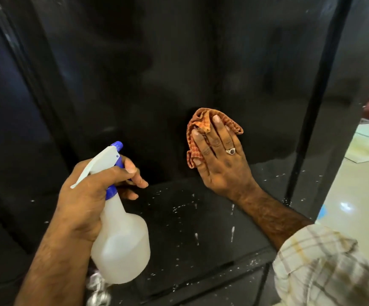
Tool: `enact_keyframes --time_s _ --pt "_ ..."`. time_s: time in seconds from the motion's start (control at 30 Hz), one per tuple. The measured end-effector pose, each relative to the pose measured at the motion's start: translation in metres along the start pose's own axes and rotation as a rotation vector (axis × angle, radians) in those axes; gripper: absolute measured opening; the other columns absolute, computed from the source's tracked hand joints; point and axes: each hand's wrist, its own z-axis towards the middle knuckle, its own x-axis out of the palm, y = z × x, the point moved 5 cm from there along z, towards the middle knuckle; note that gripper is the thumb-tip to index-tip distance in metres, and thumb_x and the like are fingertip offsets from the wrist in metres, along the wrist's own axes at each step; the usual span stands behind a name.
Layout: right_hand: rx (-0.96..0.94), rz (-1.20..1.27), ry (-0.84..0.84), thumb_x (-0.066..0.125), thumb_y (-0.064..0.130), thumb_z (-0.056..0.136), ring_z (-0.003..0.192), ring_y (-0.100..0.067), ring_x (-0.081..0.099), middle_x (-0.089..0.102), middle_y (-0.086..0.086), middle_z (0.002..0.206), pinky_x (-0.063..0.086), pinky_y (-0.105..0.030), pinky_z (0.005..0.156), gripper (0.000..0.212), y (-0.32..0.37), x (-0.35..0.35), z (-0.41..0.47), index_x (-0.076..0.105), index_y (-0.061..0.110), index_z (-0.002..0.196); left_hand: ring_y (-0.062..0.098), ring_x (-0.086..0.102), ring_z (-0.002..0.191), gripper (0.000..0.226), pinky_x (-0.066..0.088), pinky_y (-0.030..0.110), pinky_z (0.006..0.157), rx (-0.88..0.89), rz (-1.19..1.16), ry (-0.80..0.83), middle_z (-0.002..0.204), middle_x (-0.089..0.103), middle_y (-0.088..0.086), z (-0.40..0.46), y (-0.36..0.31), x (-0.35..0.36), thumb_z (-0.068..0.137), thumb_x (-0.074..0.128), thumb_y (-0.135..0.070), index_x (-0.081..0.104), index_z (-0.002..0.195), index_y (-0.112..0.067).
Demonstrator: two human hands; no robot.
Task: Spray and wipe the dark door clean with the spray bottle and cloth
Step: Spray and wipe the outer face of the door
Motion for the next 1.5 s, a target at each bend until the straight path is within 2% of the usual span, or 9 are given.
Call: enact_keyframes --time_s 0.33,0.47,0.67,0.8,0.9,1.2,1.37,1.43,1.5 --pt "-0.021 -0.092 0.005 0.056 0.021 0.106 0.156 -0.051 0.027 0.03 -0.029 0.167 0.027 -0.068 0.124 0.056 -0.284 -0.049 -0.117 0.047 -0.005 0.154 0.032 0.078 0.08 0.037 0.061 0.043 0.068 -0.006 -0.02 -0.021 0.078 0.075 0.016 0.017 0.018 0.2 0.094 0.062 -0.001 0.079 0.069 -0.022" --pt "0.187 -0.031 0.001 0.043 0.024 0.11 0.161 -0.047 0.017 0.023 -0.033 0.169 0.02 -0.066 0.127 0.06 -0.362 -0.067 -0.127 0.032 -0.005 0.161 0.033 0.078 0.08 0.032 0.062 0.041 0.065 -0.032 -0.023 -0.022 0.079 0.074 0.017 0.021 0.025 0.256 0.094 0.064 -0.003 0.079 0.071 -0.02" --pt "0.401 0.092 -0.109 0.048 0.029 0.109 0.16 -0.05 0.016 0.019 -0.03 0.17 0.013 -0.063 0.13 0.063 -0.321 -0.051 -0.102 0.032 -0.002 0.162 0.035 0.078 0.083 0.032 0.062 0.037 0.062 -0.066 -0.002 -0.031 0.08 0.074 0.017 0.028 0.036 0.308 0.096 0.063 -0.003 0.078 0.073 -0.019" --pt "0.028 0.113 0.032 0.061 0.03 0.105 0.158 -0.047 0.024 0.03 -0.026 0.167 0.024 -0.065 0.126 0.061 -0.284 -0.032 -0.148 0.045 0.004 0.158 0.037 0.077 0.084 0.027 0.062 0.035 0.061 -0.081 0.001 -0.036 0.081 0.074 0.016 0.029 0.045 0.322 0.094 0.066 -0.006 0.078 0.074 -0.02" --pt "-0.164 0.018 0.092 0.072 0.031 0.098 0.154 -0.046 0.035 0.041 -0.025 0.163 0.03 -0.062 0.125 0.062 -0.312 -0.028 -0.206 0.053 0.008 0.154 0.037 0.077 0.085 0.025 0.062 0.037 0.063 -0.097 0.004 -0.051 0.082 0.074 0.017 0.024 0.053 0.327 0.094 0.068 -0.007 0.077 0.075 -0.02" --pt "0.423 0.169 -0.108 0.05 0.035 0.108 0.16 -0.046 0.017 0.024 -0.025 0.169 0.02 -0.067 0.126 0.062 -0.29 -0.026 -0.146 0.039 0.003 0.16 0.038 0.078 0.086 0.014 0.062 0.035 0.063 -0.133 0.078 -0.039 0.085 0.075 0.019 0.022 0.09 0.344 0.094 0.068 -0.001 0.074 0.084 -0.008" --pt "-0.203 0.107 0.103 0.07 0.035 0.1 0.159 -0.038 0.03 0.035 -0.015 0.168 0.026 -0.055 0.127 0.065 -0.277 -0.012 -0.229 0.048 0.014 0.157 0.038 0.078 0.088 0.006 0.061 0.04 0.066 -0.179 0.047 -0.072 0.088 0.075 0.02 0.019 0.108 0.348 0.089 0.072 -0.01 0.075 0.084 -0.009" --pt "-0.259 0.069 0.121 0.075 0.033 0.095 0.155 -0.039 0.037 0.04 -0.018 0.165 0.031 -0.057 0.125 0.065 -0.306 -0.014 -0.25 0.055 0.015 0.154 0.037 0.078 0.087 0.005 0.061 0.039 0.066 -0.188 0.034 -0.07 0.087 0.075 0.019 0.016 0.11 0.347 0.086 0.073 -0.013 0.075 0.083 -0.009" --pt "-0.143 0.053 0.055 0.076 0.029 0.095 0.153 -0.046 0.037 0.046 -0.025 0.16 0.034 -0.065 0.121 0.064 -0.334 -0.021 -0.243 0.056 0.01 0.153 0.038 0.078 0.087 0.006 0.061 0.038 0.065 -0.194 0.051 -0.074 0.085 0.075 0.019 0.014 0.115 0.344 0.091 0.073 -0.007 0.074 0.085 -0.007"
